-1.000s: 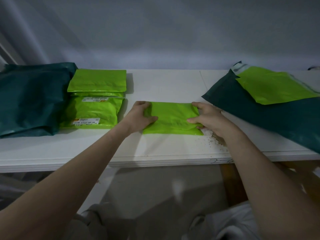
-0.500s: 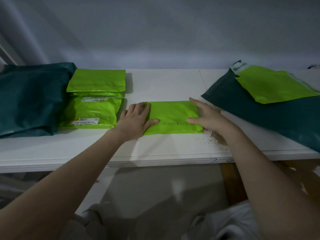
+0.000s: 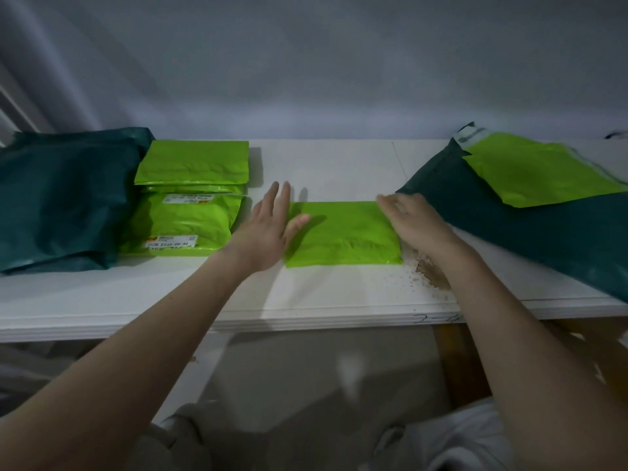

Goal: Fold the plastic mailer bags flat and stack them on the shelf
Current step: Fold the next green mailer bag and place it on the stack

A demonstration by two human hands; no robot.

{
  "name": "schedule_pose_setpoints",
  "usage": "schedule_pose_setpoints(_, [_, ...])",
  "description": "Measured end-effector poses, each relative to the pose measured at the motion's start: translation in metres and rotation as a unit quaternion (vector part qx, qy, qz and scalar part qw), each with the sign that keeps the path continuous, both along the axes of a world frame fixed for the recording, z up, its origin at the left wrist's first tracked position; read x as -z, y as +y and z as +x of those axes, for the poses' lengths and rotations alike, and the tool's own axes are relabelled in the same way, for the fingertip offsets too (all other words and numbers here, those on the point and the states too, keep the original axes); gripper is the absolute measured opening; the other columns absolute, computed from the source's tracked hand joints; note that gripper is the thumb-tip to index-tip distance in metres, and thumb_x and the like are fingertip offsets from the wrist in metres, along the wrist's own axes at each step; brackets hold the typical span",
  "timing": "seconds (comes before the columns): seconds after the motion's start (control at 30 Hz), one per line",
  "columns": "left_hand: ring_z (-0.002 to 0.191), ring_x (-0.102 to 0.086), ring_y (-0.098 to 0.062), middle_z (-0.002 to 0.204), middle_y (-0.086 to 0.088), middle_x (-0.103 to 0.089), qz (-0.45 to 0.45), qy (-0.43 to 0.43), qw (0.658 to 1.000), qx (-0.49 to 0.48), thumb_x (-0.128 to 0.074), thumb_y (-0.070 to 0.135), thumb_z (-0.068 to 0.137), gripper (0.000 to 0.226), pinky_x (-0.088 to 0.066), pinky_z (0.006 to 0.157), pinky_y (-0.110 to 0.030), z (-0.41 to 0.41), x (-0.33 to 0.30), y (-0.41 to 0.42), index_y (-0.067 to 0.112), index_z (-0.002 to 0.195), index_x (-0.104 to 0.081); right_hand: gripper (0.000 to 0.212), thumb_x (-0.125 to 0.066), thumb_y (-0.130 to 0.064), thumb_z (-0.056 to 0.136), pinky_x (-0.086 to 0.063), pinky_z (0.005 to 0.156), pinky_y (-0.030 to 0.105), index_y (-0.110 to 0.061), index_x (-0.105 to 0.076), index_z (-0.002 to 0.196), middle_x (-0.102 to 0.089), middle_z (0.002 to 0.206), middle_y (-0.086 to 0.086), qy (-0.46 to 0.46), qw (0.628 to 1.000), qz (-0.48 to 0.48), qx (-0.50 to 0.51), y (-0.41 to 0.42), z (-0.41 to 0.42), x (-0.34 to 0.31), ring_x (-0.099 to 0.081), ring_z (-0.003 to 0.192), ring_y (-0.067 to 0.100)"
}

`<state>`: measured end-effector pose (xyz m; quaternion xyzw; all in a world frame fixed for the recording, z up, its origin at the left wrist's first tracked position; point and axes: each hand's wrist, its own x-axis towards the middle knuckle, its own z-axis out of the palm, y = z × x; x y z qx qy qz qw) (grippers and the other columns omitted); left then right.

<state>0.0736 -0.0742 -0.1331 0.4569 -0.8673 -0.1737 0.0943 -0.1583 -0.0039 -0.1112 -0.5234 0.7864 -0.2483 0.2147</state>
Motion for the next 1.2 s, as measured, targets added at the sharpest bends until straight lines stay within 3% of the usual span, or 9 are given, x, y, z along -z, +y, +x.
schedule_pose_setpoints(0.1, [0.144,-0.015,-0.028,0.155,-0.018,-0.014,-0.058,0.074,0.996,-0.013,-0.026,0.037,0.101,0.061,-0.012,0.115,-0.030,-0.011,-0.010,0.001,0.000,0.147,-0.011,0.040,-0.031,-0.031,0.099,-0.037,0.089,0.034,-0.003,-0.058,0.111,-0.055,0.116,0.017,0.105,0.986,-0.127,0.023,-0.004,0.017,-0.002,-0.050,0.108,0.030])
schedule_pose_setpoints(0.17, [0.141,-0.024,-0.030,0.151,-0.020,-0.025,-0.098,0.059,0.993,-0.009,-0.022,0.041,0.100,0.063,-0.017,0.115,-0.034,-0.021,-0.006,0.004,-0.002,0.145,-0.020,0.041,-0.032,-0.027,0.099,-0.037,0.097,0.037,-0.001,-0.057,0.117,-0.055,0.123,0.018,0.183,0.970,-0.154,-0.044,-0.008,0.037,0.006,-0.048,0.115,0.032])
schedule_pose_setpoints(0.27, [0.143,-0.019,-0.025,0.155,-0.012,-0.022,-0.093,0.008,0.996,-0.009,-0.022,0.035,0.101,0.056,-0.014,0.117,-0.035,-0.035,0.009,0.011,0.004,0.148,-0.017,0.045,-0.029,-0.027,0.100,-0.029,0.110,0.039,-0.003,-0.047,0.134,-0.042,0.144,0.014,0.231,0.957,-0.129,-0.120,-0.015,0.061,0.020,-0.038,0.133,0.027])
schedule_pose_setpoints(0.4, [0.145,-0.012,-0.019,0.157,-0.004,-0.016,-0.076,0.003,0.997,-0.010,-0.017,0.032,0.102,0.052,-0.011,0.116,-0.035,-0.040,0.023,0.013,0.011,0.149,-0.013,0.052,-0.017,-0.029,0.098,-0.021,0.114,0.041,-0.011,-0.032,0.144,-0.031,0.152,0.004,0.284,0.943,-0.067,-0.159,-0.019,0.070,0.039,-0.025,0.141,0.018])
schedule_pose_setpoints(0.6, [0.145,-0.016,-0.020,0.156,-0.003,-0.021,-0.076,0.003,0.997,-0.006,0.007,0.045,0.084,0.076,-0.016,0.117,-0.038,-0.039,0.035,0.012,0.014,0.148,-0.021,0.049,-0.022,-0.030,0.100,-0.014,0.113,0.040,-0.016,-0.027,0.146,-0.030,0.153,-0.004,0.294,0.943,-0.037,-0.152,-0.019,0.071,0.045,-0.022,0.142,0.014])
schedule_pose_setpoints(0.7, [0.144,-0.021,-0.022,0.155,-0.005,-0.025,-0.095,-0.021,0.995,0.002,0.012,0.045,0.079,0.084,-0.020,0.116,-0.041,-0.038,0.034,0.010,0.013,0.148,-0.023,0.053,-0.016,-0.033,0.097,-0.015,0.113,0.040,-0.017,-0.029,0.145,-0.032,0.152,-0.004,0.290,0.944,-0.040,-0.151,-0.019,0.070,0.043,-0.025,0.141,0.014])
schedule_pose_setpoints(0.97, [0.145,-0.015,-0.020,0.157,-0.001,-0.019,-0.078,-0.021,0.997,-0.009,0.015,0.050,0.075,0.087,-0.014,0.115,-0.045,-0.038,0.032,0.013,0.018,0.149,-0.019,0.062,-0.028,-0.054,0.094,-0.013,0.116,0.040,-0.022,-0.022,0.148,-0.020,0.157,-0.001,0.258,0.961,0.001,-0.101,-0.015,0.053,0.043,-0.015,0.144,0.023])
schedule_pose_setpoints(1.1, [0.146,-0.008,-0.018,0.158,0.000,-0.011,-0.046,-0.007,0.999,-0.022,-0.007,0.049,0.096,0.061,-0.008,0.117,-0.044,-0.039,0.034,0.010,0.021,0.150,-0.015,0.057,-0.028,-0.048,0.098,-0.009,0.117,0.039,-0.023,-0.022,0.148,-0.017,0.157,0.005,0.209,0.972,-0.020,-0.101,-0.015,0.050,0.046,-0.010,0.145,0.027])
schedule_pose_setpoints(1.2, [0.146,-0.003,-0.022,0.159,-0.003,-0.005,-0.049,-0.026,0.998,-0.014,0.001,0.055,0.089,0.071,-0.006,0.117,-0.044,-0.038,0.034,0.011,0.021,0.150,-0.010,0.057,-0.029,-0.050,0.097,-0.007,0.118,0.044,-0.026,-0.021,0.148,-0.013,0.157,0.011,0.209,0.974,-0.020,-0.081,-0.015,0.050,0.050,-0.005,0.144,0.036])
